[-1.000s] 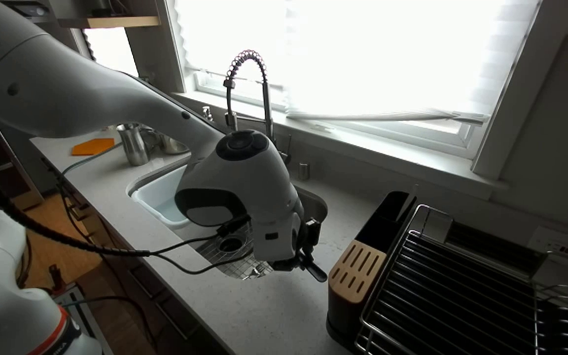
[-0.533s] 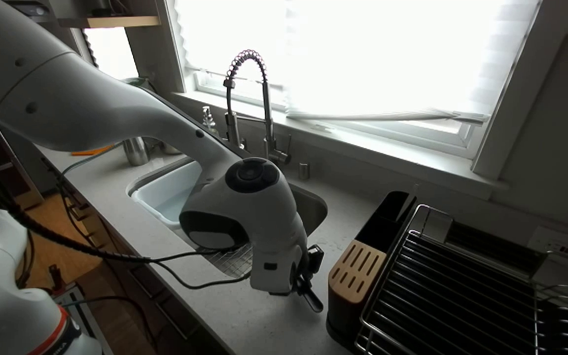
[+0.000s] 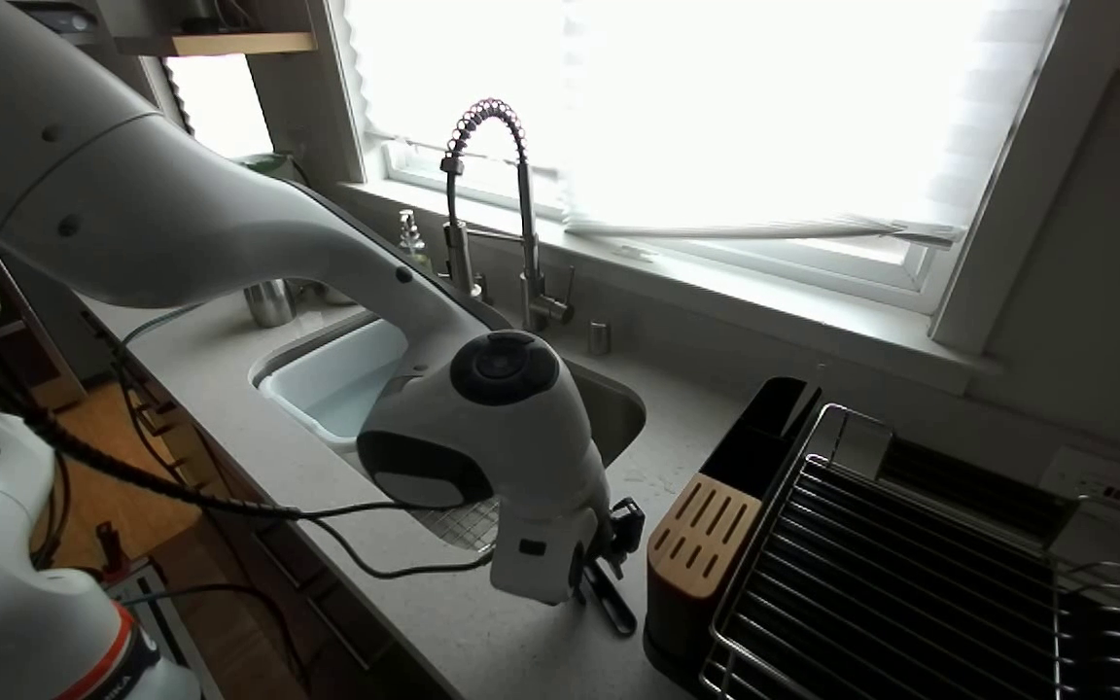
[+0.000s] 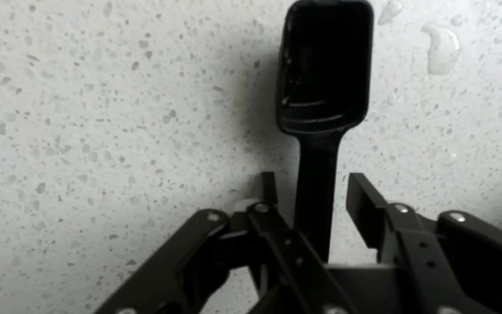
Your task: Pour the liquid on the black ladle into the sink then set the ladle back on the counter.
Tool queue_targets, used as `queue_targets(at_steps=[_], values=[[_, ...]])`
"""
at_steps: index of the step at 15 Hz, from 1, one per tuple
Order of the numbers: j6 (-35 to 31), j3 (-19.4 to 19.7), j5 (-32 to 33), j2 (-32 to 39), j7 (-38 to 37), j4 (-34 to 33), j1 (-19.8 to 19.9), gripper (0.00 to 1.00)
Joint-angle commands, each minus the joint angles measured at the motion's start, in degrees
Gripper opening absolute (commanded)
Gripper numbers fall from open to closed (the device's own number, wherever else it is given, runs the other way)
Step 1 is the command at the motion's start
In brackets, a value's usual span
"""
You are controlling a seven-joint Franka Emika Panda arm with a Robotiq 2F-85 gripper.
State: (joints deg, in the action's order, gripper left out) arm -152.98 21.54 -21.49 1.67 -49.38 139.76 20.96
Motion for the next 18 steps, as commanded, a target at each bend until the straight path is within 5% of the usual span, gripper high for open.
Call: queue_targets(at_steps=[1, 4, 12, 14, 18], values=[[1.3, 0.4, -1.2, -1.8, -0.2, -0.3, 0.4, 0.80], [2.3, 0.2, -0.3, -5.8, -0.1, -0.1, 0.2, 0.99], [11.4, -2.7, 7.6, -15.4, 1.2, -2.4, 1.1, 1.00], [15.6, -4.2, 14.5, -17.1, 1.5, -3.8, 1.9, 1.00], [26.7, -5.4, 18.2, -20.5, 8.1, -6.6, 0.6, 1.00]])
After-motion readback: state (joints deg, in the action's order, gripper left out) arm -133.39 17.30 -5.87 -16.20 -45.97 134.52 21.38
